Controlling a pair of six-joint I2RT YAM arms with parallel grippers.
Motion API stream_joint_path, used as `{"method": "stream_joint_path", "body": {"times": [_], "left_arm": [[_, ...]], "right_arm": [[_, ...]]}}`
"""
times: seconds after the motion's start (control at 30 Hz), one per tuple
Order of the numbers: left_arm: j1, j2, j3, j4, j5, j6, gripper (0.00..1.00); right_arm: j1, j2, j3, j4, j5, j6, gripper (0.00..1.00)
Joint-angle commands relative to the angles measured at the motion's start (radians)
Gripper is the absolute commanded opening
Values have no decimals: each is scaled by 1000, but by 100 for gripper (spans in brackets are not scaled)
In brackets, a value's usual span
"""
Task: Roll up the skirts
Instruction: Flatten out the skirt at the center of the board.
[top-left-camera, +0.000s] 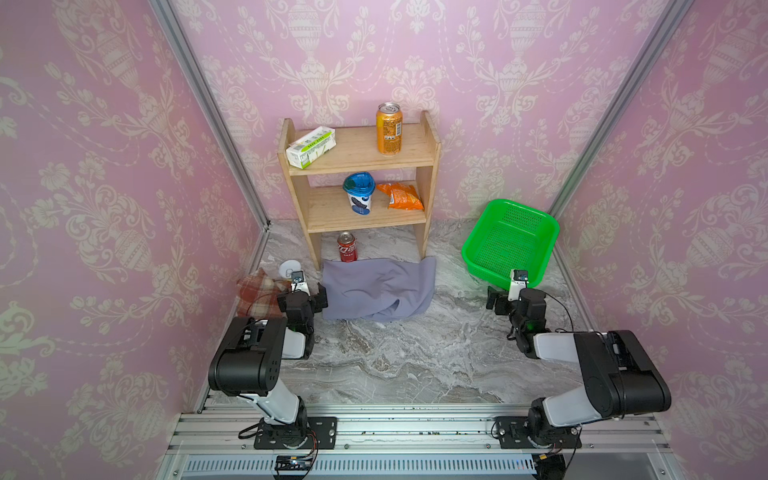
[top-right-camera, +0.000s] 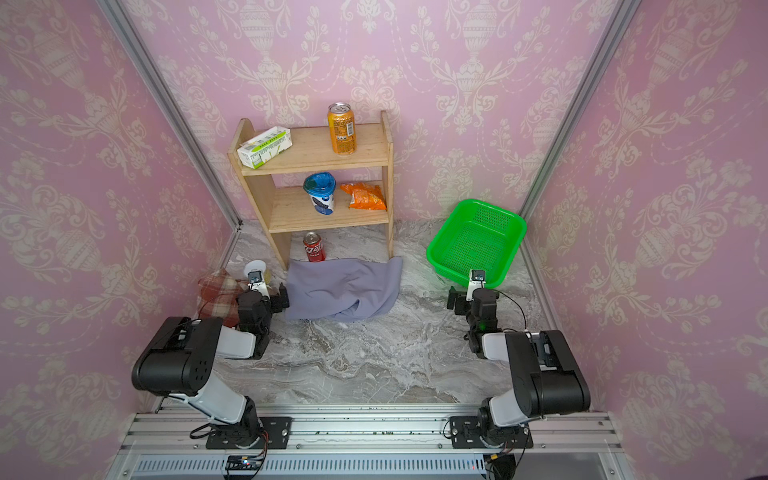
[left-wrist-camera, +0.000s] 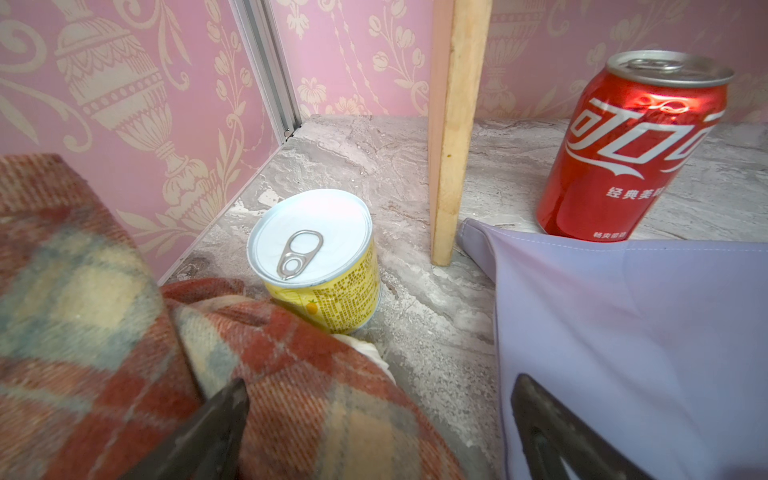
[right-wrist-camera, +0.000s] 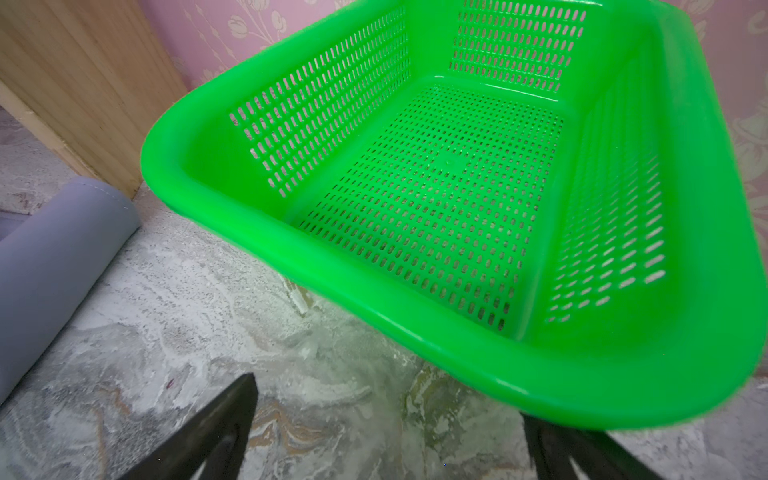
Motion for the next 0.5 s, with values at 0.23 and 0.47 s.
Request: {"method": "stream_joint_path", "body": {"times": [0.23, 0.47], "left_arm": [[10, 6, -5, 14, 1, -14, 98], [10, -66, 18, -85, -27, -21, 73]], "right_arm": [[-5, 13, 31, 7, -48, -36, 100], [30, -107, 97, -222, 92, -10, 83]]}}
